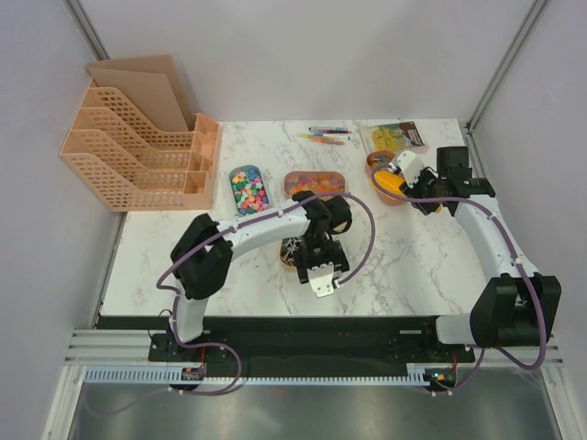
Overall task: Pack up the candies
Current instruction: Place the packing bottle at the center of the board, then scoop the fake candies from the storage box.
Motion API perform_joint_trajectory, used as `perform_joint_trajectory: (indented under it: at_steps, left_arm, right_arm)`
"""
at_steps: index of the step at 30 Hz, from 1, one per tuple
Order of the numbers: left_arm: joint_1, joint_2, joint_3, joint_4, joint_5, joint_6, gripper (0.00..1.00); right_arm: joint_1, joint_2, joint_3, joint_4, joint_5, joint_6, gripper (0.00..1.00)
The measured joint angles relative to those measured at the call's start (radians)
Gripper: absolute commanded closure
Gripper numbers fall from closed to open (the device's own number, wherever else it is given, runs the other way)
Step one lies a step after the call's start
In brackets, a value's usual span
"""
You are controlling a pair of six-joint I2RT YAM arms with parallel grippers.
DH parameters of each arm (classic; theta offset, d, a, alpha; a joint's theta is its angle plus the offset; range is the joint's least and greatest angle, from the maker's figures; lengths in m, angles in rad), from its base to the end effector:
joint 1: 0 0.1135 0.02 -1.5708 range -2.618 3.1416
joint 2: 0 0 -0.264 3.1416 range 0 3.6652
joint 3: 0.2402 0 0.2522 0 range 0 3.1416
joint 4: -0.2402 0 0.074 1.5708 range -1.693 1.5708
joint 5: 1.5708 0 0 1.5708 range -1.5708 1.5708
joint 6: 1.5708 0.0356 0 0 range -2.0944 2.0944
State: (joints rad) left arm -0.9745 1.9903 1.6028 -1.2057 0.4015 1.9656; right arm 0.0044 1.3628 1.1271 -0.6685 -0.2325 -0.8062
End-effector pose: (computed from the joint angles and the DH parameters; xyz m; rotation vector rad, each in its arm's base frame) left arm 0.1989 -0.3178 0.2109 2.9063 0.3005 -0.5386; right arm 0.2848 0.0095 0.2876 -1.0530 2.2040 -0.0674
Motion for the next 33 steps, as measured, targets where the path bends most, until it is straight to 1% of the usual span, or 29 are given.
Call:
perform_joint_trajectory:
  at_steps: [1,4,6,8,11,14,15,16,17,19,21,28,30,33]
  left_arm:
    - [0.002,-0.013,0.0,0.017,0.002,0.0,0.18]
    - [0.015,-0.09,0.003,0.115,0.024,-0.011,0.19]
    - [0.028,-0.148,0.01,0.218,0.019,-0.079,0.21]
    - [0.059,-0.188,0.025,0.347,0.007,-0.191,0.31]
    - [0.141,-0.19,0.069,0.509,-0.031,-0.37,0.39]
    - [0.264,-0.136,0.145,0.609,-0.075,-0.551,0.58]
    - [0.286,-0.11,0.173,0.632,-0.089,-0.608,0.72]
    - [0.335,-0.085,0.195,0.649,-0.096,-0.661,0.96]
    - [0.366,-0.06,0.213,0.665,-0.11,-0.714,0.98]
    - [0.414,-0.012,0.249,0.682,-0.131,-0.799,0.98]
    - [0.439,0.031,0.273,0.686,-0.139,-0.874,0.98]
    - [0.46,0.12,0.304,0.654,-0.121,-1.143,0.98]
    - [0.479,0.138,0.323,0.657,-0.124,-1.241,0.98]
    - [0.534,0.165,0.359,0.671,-0.116,-1.423,0.98]
  right_arm:
    - [0.0,-0.002,0.006,-0.01,-0.005,-0.002,1.0]
    - [0.006,0.0,0.075,-0.082,-0.013,-0.016,1.0]
    - [0.021,0.019,0.163,-0.136,-0.01,-0.026,1.0]
    - [0.051,0.074,0.29,-0.201,-0.01,-0.031,1.0]
    - [0.11,0.195,0.487,-0.283,0.0,-0.031,1.0]
    - [0.18,0.36,0.708,-0.41,0.025,-0.032,1.0]
    - [0.2,0.419,0.781,-0.452,0.031,-0.035,1.0]
    - [0.218,0.48,0.849,-0.49,0.041,-0.037,1.0]
    - [0.235,0.537,0.912,-0.525,0.052,-0.039,1.0]
    - [0.257,0.624,0.996,-0.56,0.079,-0.044,1.0]
    - [0.277,0.674,1.019,-0.578,0.115,-0.043,1.0]
    - [0.282,0.698,1.019,-0.595,0.268,-0.037,1.0]
    - [0.292,0.698,1.019,-0.611,0.289,-0.075,1.0]
    - [0.347,0.698,1.019,-0.644,0.3,-0.13,1.0]
